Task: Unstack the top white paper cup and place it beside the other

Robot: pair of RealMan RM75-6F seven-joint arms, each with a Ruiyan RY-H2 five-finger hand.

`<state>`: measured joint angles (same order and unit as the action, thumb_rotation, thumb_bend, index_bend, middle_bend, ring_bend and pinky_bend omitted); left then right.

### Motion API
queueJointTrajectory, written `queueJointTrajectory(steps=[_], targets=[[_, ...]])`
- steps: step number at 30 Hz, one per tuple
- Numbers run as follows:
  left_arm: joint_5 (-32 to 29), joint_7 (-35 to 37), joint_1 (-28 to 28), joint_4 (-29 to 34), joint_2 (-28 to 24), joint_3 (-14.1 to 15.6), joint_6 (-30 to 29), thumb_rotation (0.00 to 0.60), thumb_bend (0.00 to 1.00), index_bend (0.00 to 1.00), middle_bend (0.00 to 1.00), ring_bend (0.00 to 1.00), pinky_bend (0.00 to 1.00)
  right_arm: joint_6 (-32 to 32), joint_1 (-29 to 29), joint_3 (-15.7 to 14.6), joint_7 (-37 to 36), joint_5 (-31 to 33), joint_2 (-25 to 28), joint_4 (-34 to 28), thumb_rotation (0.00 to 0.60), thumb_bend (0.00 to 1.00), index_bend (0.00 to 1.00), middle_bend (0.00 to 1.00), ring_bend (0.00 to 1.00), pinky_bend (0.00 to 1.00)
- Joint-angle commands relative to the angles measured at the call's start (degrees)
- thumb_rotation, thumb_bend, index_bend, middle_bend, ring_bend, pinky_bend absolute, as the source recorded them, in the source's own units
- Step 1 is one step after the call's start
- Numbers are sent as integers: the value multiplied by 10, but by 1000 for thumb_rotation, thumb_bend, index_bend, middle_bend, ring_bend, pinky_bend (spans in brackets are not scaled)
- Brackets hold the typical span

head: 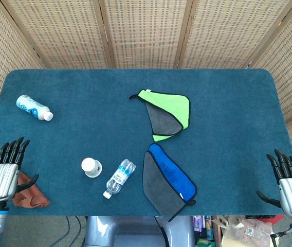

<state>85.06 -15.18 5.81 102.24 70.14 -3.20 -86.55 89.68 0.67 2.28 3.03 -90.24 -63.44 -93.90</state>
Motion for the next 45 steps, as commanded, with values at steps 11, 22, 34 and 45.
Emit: queueJointTrajectory(steps=[11, 22, 34, 45], targets=[[8, 4, -1, 2, -1, 3, -2, 600, 239, 0, 0, 0, 0, 7, -3, 0, -6, -2, 2, -1, 600, 118, 0, 0, 0, 0], [15, 5, 4, 16, -7, 4, 3, 600, 240, 0, 0, 0, 0, 6, -4, 2, -9, 3, 3, 0, 600, 118, 0, 0, 0, 0], [-21, -70, 71, 110, -83, -17, 111, 600, 240, 7, 0, 0, 0, 3, -2, 2, -8, 3, 2, 0, 600, 118, 0, 0, 0, 0], [-162, -154, 158, 189, -129, -48, 228, 600, 240, 218, 0, 0, 0, 3, -2, 2, -10, 3, 3, -1, 600, 118, 0, 0, 0, 0]])
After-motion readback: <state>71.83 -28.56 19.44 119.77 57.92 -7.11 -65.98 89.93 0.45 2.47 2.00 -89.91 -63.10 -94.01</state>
